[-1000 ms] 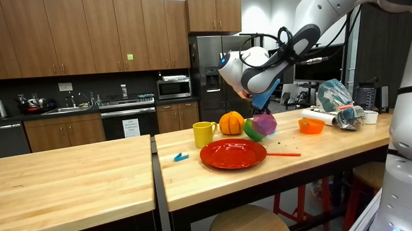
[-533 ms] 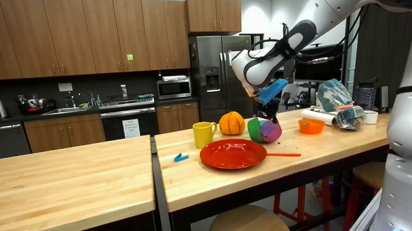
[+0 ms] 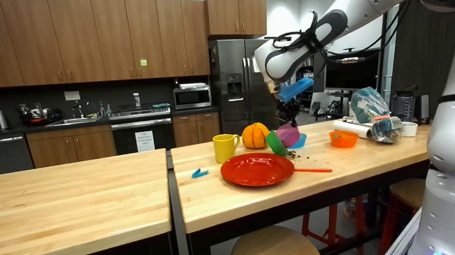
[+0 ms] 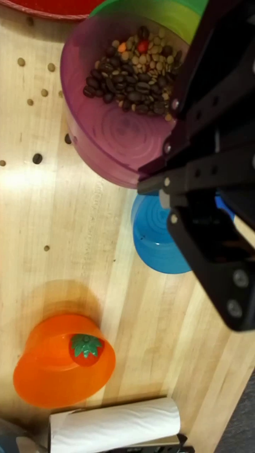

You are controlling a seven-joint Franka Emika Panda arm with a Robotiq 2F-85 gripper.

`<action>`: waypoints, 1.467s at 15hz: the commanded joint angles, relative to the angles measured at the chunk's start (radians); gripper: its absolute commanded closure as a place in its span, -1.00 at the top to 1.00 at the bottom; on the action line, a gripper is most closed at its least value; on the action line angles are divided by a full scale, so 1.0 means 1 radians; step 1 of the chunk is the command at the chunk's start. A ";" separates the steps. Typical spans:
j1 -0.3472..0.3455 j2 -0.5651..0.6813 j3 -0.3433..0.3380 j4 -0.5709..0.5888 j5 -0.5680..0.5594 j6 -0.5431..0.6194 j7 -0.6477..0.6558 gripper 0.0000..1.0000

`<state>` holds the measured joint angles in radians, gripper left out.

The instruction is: Pour the contents in the purple bowl into the green bowl.

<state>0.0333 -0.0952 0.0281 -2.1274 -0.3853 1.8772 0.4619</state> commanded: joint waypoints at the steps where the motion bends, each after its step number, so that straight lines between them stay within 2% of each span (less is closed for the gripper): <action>1: -0.010 -0.014 0.005 0.021 0.029 -0.004 -0.026 -0.98; 11: 0.008 -0.005 0.032 0.032 0.116 -0.015 -0.028 -0.98; 16: 0.008 0.007 0.047 0.046 0.118 -0.018 -0.007 -0.98; 22: -0.001 -0.009 0.059 0.051 -0.074 -0.004 0.155 -0.98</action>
<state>0.0386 -0.0941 0.0746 -2.0958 -0.3776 1.8778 0.5435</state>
